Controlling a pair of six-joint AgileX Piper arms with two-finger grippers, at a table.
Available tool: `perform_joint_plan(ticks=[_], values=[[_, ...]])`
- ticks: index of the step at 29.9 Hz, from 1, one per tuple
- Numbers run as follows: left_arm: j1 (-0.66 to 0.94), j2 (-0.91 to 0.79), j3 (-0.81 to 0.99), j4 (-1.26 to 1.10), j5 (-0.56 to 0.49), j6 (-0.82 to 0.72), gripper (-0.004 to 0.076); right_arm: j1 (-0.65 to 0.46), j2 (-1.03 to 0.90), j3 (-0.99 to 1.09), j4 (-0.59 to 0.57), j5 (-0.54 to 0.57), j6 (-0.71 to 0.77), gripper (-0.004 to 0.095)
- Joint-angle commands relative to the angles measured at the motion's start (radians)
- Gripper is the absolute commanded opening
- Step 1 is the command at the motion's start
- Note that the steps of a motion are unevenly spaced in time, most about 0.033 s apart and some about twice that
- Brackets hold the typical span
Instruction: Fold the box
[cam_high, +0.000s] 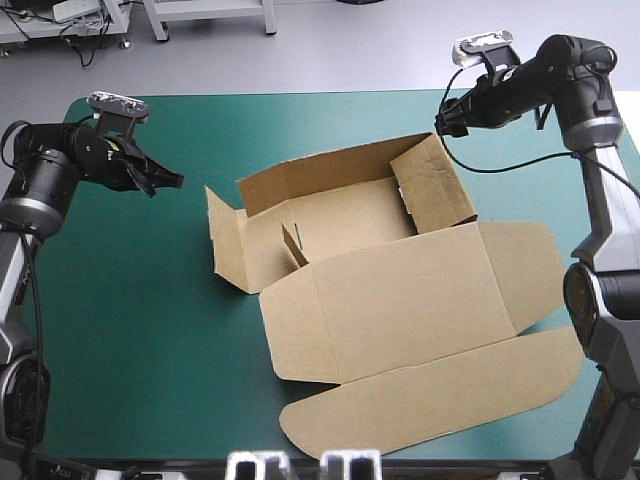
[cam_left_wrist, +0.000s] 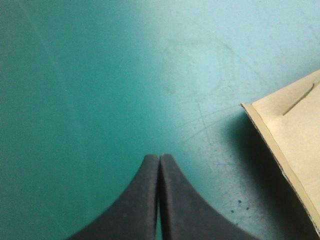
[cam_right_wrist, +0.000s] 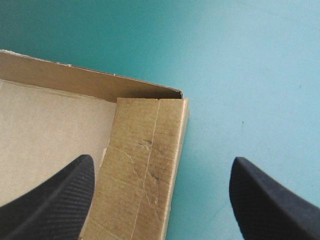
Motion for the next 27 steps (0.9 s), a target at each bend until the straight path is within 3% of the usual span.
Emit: perform_joint_plan(ticks=[1,9,18,22,27], values=[[-0.005,-0.045,-0.033,-0.036,-0.016,-0.012,-0.0009,0.002,-0.056,0.034,0.006,0.001,0.015,0.07],[-0.005,-0.045,-0.033,-0.034,-0.011,-0.012,-0.0009,0.046,-0.054,0.265,-0.052,0.001,0.004,0.0699],[-0.005,-0.045,-0.033,-0.066,-0.011,-0.025,-0.0009,0.089,0.046,0.263,-0.107,-0.001,0.005,0.0685],[-0.005,-0.045,-0.033,-0.066,-0.007,-0.027,-0.0009,0.089,0.083,0.263,-0.109,-0.001,0.048,0.0519],[-0.005,-0.045,-0.033,-0.066,-0.006,-0.027,-0.0009,0.089,0.085,0.235,-0.107,-0.011,0.014,0.0125]])
